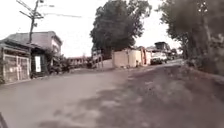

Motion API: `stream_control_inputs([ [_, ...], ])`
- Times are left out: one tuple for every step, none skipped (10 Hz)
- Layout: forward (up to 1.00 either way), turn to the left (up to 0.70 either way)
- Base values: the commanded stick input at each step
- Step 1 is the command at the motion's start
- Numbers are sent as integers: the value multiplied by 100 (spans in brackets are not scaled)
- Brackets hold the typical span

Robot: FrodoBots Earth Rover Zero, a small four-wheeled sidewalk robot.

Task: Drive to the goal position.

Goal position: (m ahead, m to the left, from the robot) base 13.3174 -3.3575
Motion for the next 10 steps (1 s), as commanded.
stream_control_inputs([
  [70,0],
  [70,-15],
  [70,-35],
  [70,-35],
  [70,-35],
  [70,-35],
  [70,-35],
  [70,-22],
  [70,-7],
  [70,0],
])
